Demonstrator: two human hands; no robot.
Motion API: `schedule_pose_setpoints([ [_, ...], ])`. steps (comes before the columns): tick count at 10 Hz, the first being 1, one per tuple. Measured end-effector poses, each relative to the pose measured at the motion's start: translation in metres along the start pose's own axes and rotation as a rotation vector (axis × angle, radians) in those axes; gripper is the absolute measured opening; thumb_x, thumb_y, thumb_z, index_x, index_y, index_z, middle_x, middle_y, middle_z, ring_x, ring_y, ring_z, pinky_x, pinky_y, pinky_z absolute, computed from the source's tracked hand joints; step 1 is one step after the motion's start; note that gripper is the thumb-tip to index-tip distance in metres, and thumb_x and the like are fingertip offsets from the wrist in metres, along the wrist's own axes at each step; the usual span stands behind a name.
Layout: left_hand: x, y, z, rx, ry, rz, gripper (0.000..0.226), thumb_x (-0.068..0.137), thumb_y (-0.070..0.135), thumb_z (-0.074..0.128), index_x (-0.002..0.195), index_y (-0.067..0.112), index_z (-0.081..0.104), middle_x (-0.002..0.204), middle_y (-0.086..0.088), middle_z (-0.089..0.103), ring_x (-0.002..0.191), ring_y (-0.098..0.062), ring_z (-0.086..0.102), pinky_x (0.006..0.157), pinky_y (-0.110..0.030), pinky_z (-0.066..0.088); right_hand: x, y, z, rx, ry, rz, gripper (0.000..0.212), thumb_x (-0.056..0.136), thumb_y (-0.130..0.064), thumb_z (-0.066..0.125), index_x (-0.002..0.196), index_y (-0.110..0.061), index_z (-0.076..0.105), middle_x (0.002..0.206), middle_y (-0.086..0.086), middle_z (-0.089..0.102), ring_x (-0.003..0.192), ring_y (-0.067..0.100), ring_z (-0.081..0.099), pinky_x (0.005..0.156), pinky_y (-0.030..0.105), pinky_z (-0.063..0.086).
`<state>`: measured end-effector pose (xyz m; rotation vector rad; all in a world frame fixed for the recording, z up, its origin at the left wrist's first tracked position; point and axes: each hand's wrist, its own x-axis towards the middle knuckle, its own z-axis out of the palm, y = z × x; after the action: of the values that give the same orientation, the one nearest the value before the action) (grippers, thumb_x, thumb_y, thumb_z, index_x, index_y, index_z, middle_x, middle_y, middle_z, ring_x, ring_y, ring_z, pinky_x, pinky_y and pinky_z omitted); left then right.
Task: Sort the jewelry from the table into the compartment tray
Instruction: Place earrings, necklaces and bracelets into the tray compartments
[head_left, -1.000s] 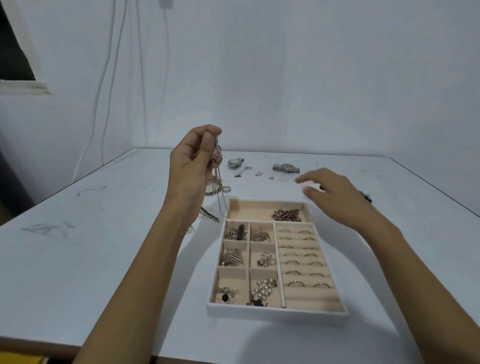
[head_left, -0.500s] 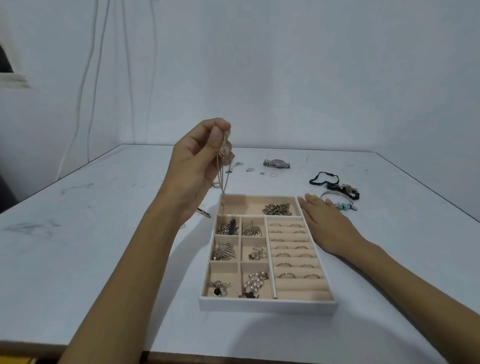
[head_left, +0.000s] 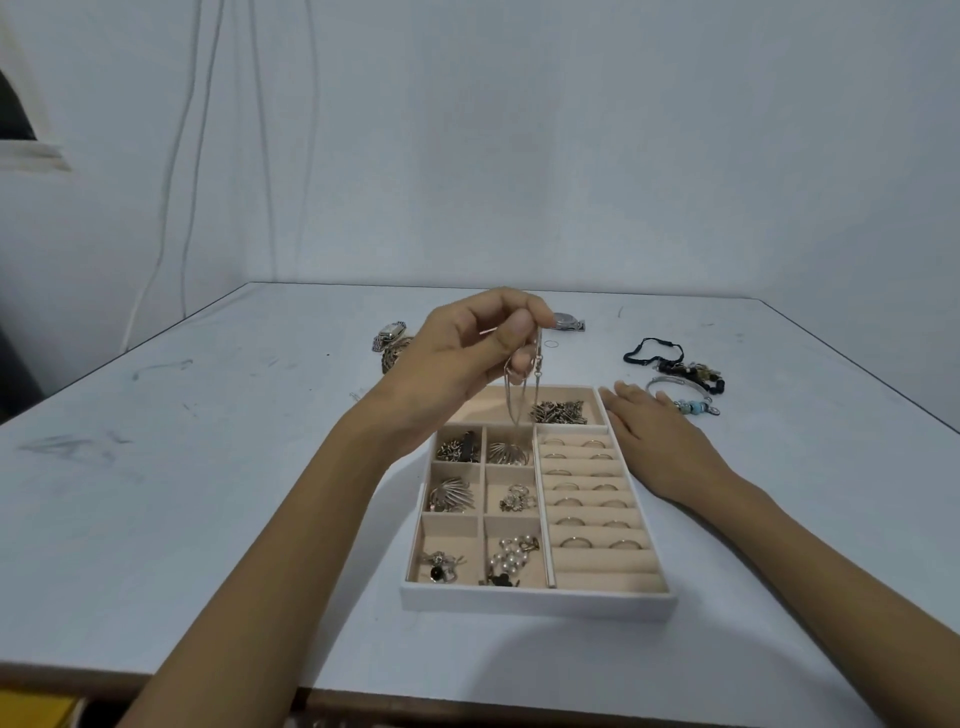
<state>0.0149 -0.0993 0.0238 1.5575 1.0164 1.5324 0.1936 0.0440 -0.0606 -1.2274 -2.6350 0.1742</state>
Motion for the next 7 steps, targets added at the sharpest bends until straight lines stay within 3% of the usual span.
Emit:
schedule_pose_setpoints([
  [3,-0.0026,0.002,-0.0015,-0.004,-0.071,-0.033,0.016,0.09,0.02,0.049,0.092,0.015,0.063,0.064,0.005,0.05,0.061,-0.008,0.048,0.064,-0.018,0.045,0.0003,0.0011,0.0001,0.015,0.001,-0.004,0.048,0.105,-0.028,0.019,0.15,-0.013,0.027,0.158,0.01,0.023,0.147,0.017,0.014,0.119,0.032,0.003],
  [5,-0.0022,0.0046,-0.002,-0.148,-0.037,0.033,0.02,0.089,0.015,0.049,0.084,0.02,0.068,0.079,-0.004,0.046,0.06,-0.006,0.048,0.062,-0.017,0.044,0.0028,0.0047,0.0037,0.017,0.014,-0.018,0.048,0.105,-0.028,0.02,0.15,-0.014,0.029,0.157,0.01,0.026,0.147,0.017,0.015,0.119,0.035,0.005],
  [7,-0.0025,0.0034,-0.0026,-0.105,-0.06,0.013,0.016,0.089,0.016,0.049,0.089,0.015,0.065,0.073,-0.002,0.047,0.061,-0.008,0.048,0.061,-0.017,0.044,0.0042,0.0051,0.0039,0.02,0.013,-0.016,0.048,0.104,-0.028,0.02,0.15,-0.014,0.029,0.156,0.01,0.027,0.147,0.017,0.016,0.119,0.035,0.006],
])
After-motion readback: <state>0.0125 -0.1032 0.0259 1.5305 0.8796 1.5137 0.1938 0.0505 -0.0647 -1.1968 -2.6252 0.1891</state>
